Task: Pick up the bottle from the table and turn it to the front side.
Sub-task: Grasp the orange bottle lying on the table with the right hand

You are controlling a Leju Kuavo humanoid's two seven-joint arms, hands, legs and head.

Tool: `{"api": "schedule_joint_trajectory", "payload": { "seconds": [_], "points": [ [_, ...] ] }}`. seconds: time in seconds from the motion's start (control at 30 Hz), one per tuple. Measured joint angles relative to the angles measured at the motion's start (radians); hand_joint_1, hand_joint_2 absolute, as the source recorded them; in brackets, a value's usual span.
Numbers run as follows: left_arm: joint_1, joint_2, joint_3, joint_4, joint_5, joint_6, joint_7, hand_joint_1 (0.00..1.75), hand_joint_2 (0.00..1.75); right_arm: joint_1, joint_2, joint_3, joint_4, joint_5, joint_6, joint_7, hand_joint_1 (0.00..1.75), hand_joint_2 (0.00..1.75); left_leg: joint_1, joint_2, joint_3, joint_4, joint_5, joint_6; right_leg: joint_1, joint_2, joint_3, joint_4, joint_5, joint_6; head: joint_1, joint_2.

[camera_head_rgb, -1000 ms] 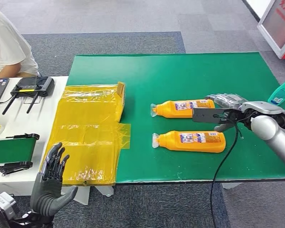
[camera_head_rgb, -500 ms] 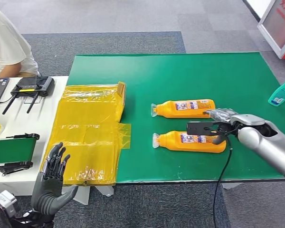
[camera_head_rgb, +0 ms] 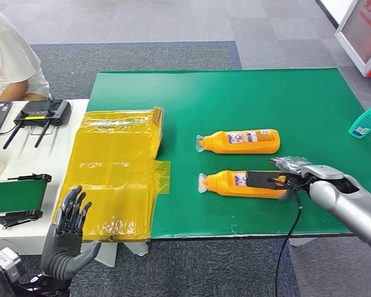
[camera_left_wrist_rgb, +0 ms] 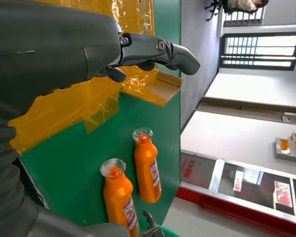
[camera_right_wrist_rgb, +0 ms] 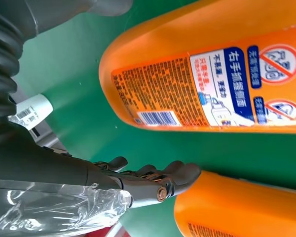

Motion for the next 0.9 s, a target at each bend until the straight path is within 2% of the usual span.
{"api": "schedule_joint_trajectory", "payload": {
  "seconds": [0.2, 0.3, 0.53, 0.9],
  "points": [
    [-0.004, 0.0, -0.001, 0.003, 0.001, 0.0, 0.0, 0.0, 1.75, 0.031, 0.0, -0.022, 0.009, 0.007, -0.012, 0.0, 0.0, 1.75, 0.0, 0.0, 0.0, 0.0, 0.0, 0.0, 0.0, 0.0, 0.0, 0.0, 0.0, 0.0, 0.0, 0.0],
    [-0.008, 0.0, -0.004, 0.005, 0.001, 0.0, 0.002, 0.0, 1.75, 0.055, 0.013, -0.039, 0.025, 0.05, -0.046, -0.002, 0.0, 1.75, 0.0, 0.0, 0.0, 0.0, 0.0, 0.0, 0.0, 0.0, 0.0, 0.0, 0.0, 0.0, 0.0, 0.0],
    [-0.022, 0.003, -0.015, 0.016, 0.002, 0.005, 0.009, 0.0, 1.75, 0.105, 0.115, -0.085, 0.098, 0.122, -0.09, -0.018, 0.0, 1.75, 0.0, 0.0, 0.0, 0.0, 0.0, 0.0, 0.0, 0.0, 0.0, 0.0, 0.0, 0.0, 0.0, 0.0],
    [-0.023, 0.009, -0.029, 0.027, 0.008, 0.015, 0.014, 0.0, 1.75, 0.131, 0.208, -0.141, 0.154, 0.158, -0.127, -0.039, 0.0, 1.75, 0.0, 0.0, 0.0, 0.0, 0.0, 0.0, 0.0, 0.0, 0.0, 0.0, 0.0, 0.0, 0.0, 0.0]
  ]
}}
